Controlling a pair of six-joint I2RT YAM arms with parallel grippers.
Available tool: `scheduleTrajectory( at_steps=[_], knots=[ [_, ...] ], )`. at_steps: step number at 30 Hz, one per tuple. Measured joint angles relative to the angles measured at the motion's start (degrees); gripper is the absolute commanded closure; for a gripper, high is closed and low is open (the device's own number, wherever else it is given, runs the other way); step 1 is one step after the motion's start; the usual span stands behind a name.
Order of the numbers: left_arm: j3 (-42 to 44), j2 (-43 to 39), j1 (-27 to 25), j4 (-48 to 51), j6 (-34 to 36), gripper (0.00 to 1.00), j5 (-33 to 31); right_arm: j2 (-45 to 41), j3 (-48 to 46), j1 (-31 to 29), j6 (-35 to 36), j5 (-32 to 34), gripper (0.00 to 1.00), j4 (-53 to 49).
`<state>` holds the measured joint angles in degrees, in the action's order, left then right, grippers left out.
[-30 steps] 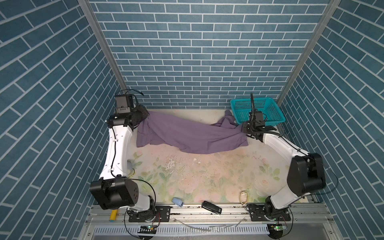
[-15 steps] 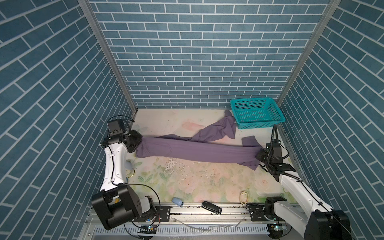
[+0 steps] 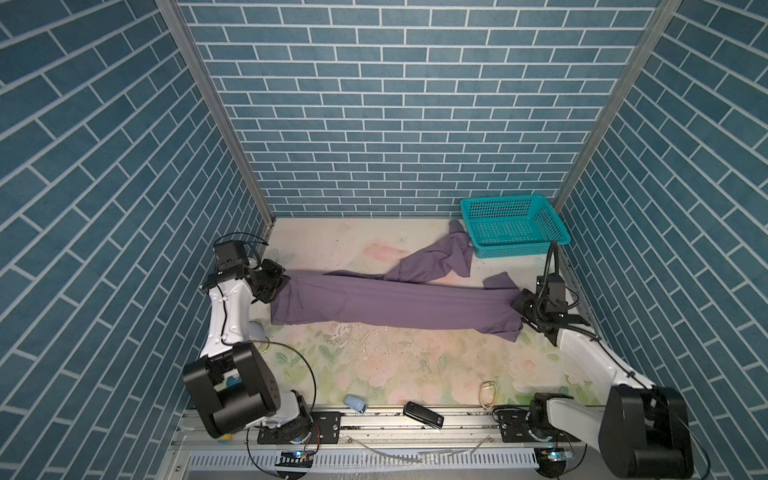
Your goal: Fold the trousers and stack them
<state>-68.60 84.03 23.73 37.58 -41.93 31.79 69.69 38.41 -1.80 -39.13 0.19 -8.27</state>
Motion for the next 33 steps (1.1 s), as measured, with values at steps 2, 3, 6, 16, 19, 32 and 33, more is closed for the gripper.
scheduleTrajectory(
  at_steps=[2, 3, 6, 16, 19, 32, 33],
  knots=[
    [-4.5, 2.3, -1.2, -0.2, 0.1, 1.0, 0.1, 2.3, 6.4, 0.1, 0.1, -1.1, 1.0, 0.6],
    [-6.5, 2.2, -2.1, -0.3, 0.5, 1.0, -0.7, 2.0, 9.1, 0.1, 0.1, -1.1, 1.0, 1.7],
    [-8.2, -3.3, -3.8, -1.0, 2.6, 1.0, -4.1, -2.3, 11.3, 0.2, 0.2, -0.3, 1.0, 5.4],
    [9.5, -14.6, -4.0, 1.3, 5.4, 1.0, -12.1, -13.8, -11.8, 0.2, -2.5, 1.8, 1.0, 4.9],
    [15.3, -10.7, -3.9, 2.3, 5.1, 1.0, -12.9, -16.5, -16.7, 0.4, -4.3, 3.2, 1.0, 1.5],
    [18.3, -20.1, -3.1, 5.4, 5.1, 1.0, -17.5, -28.4, -17.6, 1.9, -8.8, 10.2, 0.35, -10.8],
    [19.2, -21.7, -3.0, 5.7, 5.1, 1.0, -17.9, -29.4, -17.6, 2.1, -9.3, 10.9, 0.34, -12.6]
  ],
)
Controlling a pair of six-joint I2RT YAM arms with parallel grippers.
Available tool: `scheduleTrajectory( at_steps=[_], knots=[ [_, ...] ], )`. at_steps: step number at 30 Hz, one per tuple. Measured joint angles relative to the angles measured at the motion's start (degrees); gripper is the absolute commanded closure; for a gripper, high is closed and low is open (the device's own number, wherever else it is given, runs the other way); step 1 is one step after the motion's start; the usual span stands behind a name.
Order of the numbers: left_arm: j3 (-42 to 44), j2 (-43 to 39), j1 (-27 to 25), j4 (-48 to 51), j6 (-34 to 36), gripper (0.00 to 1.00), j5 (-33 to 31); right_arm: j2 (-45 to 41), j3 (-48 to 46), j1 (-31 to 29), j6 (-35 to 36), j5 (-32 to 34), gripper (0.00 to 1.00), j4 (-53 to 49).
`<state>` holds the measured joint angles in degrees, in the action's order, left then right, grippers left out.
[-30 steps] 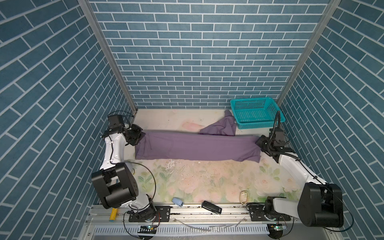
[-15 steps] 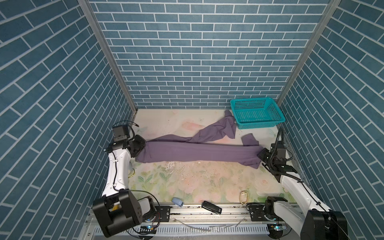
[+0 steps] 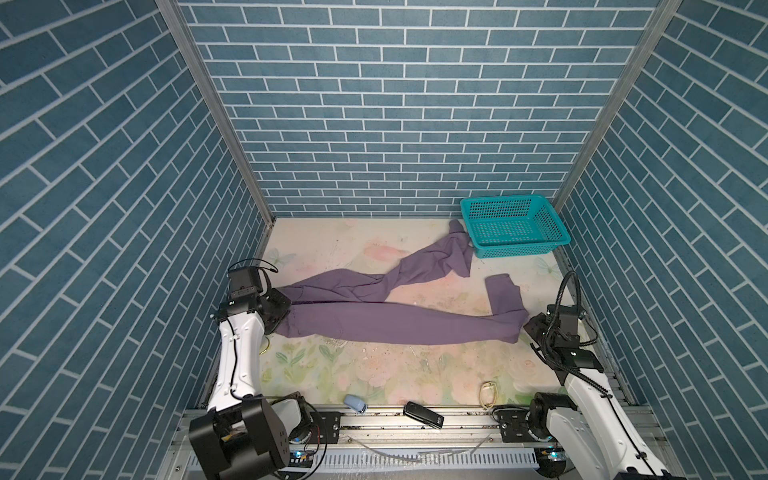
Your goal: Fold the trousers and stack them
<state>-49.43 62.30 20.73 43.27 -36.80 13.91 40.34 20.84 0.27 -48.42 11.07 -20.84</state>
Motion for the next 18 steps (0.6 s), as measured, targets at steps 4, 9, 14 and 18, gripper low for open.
scheduleTrajectory(
  at_steps=[4, 9, 14, 18],
  knots=[
    [2.9, -4.8, 0.9, 2.7, 0.0, 1.0, -0.9, -1.9, 1.0, 0.7, -0.5, 1.2, 0.47, -5.3],
    [3.3, -5.5, 1.3, 3.7, 0.0, 1.0, -0.9, 6.1, 7.7, 1.8, 2.7, -1.2, 0.74, -4.5],
    [4.3, -5.0, 1.4, 3.5, 0.0, 1.0, -0.2, 23.8, 16.7, 3.2, 7.0, -9.3, 0.66, -1.0],
    [4.5, -5.0, 1.4, 3.4, 0.0, 1.0, 0.1, 36.4, 22.8, 5.2, 10.6, -15.9, 0.61, 0.1]
  ],
)
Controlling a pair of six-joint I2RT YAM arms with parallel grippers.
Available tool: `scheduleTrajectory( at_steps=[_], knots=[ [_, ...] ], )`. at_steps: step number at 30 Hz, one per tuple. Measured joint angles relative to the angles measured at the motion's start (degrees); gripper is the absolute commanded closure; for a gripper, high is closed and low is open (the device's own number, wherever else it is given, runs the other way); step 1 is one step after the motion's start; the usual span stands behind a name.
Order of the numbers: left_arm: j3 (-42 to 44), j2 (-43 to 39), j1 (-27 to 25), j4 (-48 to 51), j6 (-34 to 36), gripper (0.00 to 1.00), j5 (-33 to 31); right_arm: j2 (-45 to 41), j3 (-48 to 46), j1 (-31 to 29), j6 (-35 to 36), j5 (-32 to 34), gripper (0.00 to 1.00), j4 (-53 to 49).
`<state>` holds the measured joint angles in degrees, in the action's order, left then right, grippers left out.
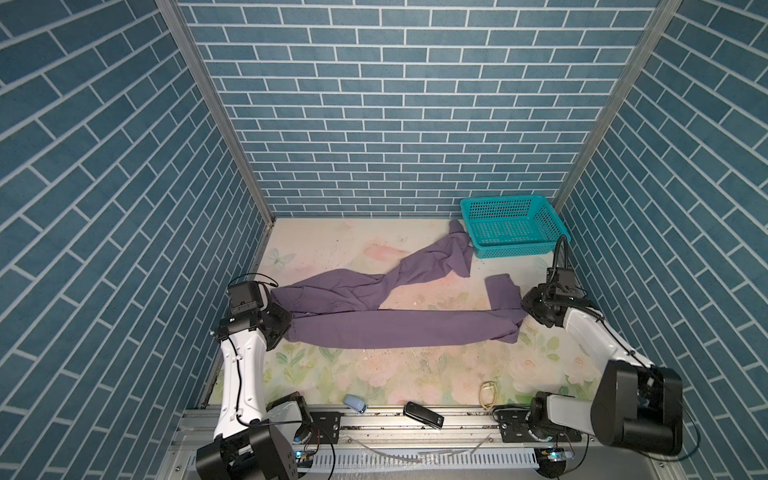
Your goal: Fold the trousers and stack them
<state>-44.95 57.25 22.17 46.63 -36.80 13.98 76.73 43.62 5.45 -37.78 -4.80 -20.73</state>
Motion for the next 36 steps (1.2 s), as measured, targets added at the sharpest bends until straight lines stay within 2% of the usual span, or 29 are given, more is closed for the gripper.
scheduleTrajectory(
  at_steps=[6, 9, 11, 12, 16, 17, 20, 23, 27, 29, 32, 36],
  knots=[
    [0.0, 0.3, 0.0, -0.2, 0.2, 1.0, 0.2, 7.6, 3.1, 1.9, 3.7, -2.8, 0.44, -0.3],
    [0.0, 0.9, 0.0, -0.4, 0.4, 1.0, 0.2, 9.0, 3.4, 2.5, 4.9, -3.1, 0.42, -1.0],
    [0.2, 1.4, 0.0, -0.7, 0.5, 1.0, 0.2, 10.3, 3.7, 2.6, 5.3, -3.5, 0.48, -1.1],
    [0.3, 1.7, 0.0, -0.8, 0.5, 1.0, 0.2, 11.0, 3.7, 2.7, 5.6, -3.7, 0.55, -1.1],
    [0.8, 2.5, 0.0, -1.4, 0.6, 1.0, 0.3, 12.9, 3.8, 2.7, 6.1, -5.4, 0.96, -0.8],
    [0.8, 2.7, 0.0, -1.6, 0.6, 1.0, 0.3, 13.2, 4.1, 2.8, 6.3, -5.6, 1.0, -1.1],
    [0.2, 4.2, 0.0, -2.1, 0.4, 1.0, 0.5, 14.2, 8.3, 2.8, 5.8, -6.2, 1.0, -3.5],
    [-4.5, 8.9, 0.1, -1.4, 0.1, 1.0, 1.6, 15.9, 18.1, 2.7, 6.3, -6.8, 1.0, -7.4],
    [-20.2, 17.9, 0.0, -0.8, -0.1, 1.0, 5.3, 16.7, 33.4, 2.7, 6.6, -6.8, 1.0, -10.6],
    [-26.7, 19.4, -0.1, -1.8, -0.1, 1.0, 6.9, 14.9, 37.5, 2.7, 6.7, -6.2, 1.0, -10.4],
    [-30.8, 16.6, -0.4, -3.3, 0.0, 1.0, 6.9, 8.2, 36.4, 2.9, 6.6, -4.3, 1.0, -9.7],
    [-26.7, 8.4, -0.2, -4.5, 0.4, 1.0, 4.1, -2.8, 24.2, 4.4, 6.2, -2.2, 1.0, -5.7]
  ],
)
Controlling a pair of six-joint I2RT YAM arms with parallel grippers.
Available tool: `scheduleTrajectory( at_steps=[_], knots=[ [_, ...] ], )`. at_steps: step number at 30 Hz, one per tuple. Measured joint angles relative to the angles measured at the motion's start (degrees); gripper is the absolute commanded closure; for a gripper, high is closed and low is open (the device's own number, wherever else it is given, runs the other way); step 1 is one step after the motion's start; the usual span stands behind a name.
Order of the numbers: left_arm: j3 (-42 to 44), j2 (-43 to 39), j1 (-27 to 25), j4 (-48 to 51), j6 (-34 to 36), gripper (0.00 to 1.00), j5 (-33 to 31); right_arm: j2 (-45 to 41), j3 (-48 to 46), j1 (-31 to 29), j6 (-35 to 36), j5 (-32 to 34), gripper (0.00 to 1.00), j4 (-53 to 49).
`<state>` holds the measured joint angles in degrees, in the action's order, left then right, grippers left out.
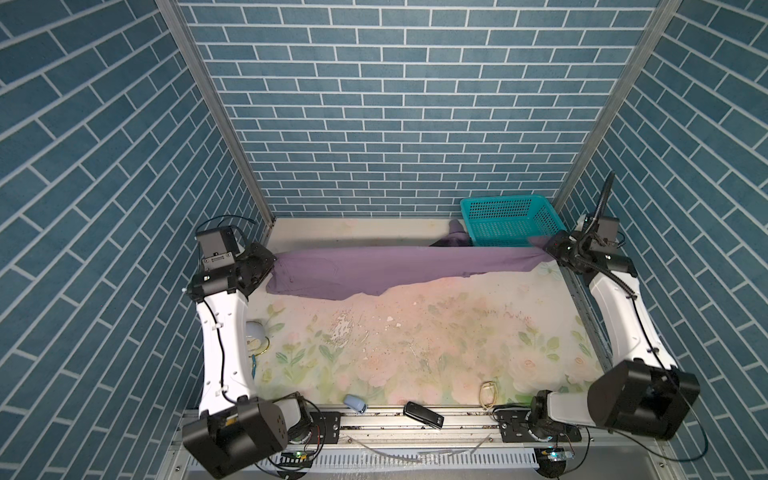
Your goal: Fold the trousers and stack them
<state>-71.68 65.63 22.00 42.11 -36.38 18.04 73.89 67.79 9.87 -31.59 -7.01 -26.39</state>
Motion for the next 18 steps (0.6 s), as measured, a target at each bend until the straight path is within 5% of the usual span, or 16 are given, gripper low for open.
scheduleTrajectory(
  at_steps=[10, 13, 15, 18],
  knots=[
    [11.5, 4.8, 5.6, 1.4, 0.2, 1.0, 4.2, 1.4, -25.7, 5.0, -3.1, -4.2, 0.99, 2.1],
    [12.2, 4.3, 5.9, 1.1, 0.3, 1.0, 3.8, 0.9, -26.9, 5.4, -3.7, -3.8, 0.53, 3.8],
    [12.2, 3.8, 6.5, 0.2, 0.6, 1.0, 2.7, 0.6, -27.5, 6.0, -3.7, -3.1, 0.42, 4.8],
    [12.2, 3.5, 7.2, -0.2, 1.2, 1.0, 1.7, 0.4, -27.7, 6.7, -3.5, -1.9, 0.39, 5.0]
  ],
)
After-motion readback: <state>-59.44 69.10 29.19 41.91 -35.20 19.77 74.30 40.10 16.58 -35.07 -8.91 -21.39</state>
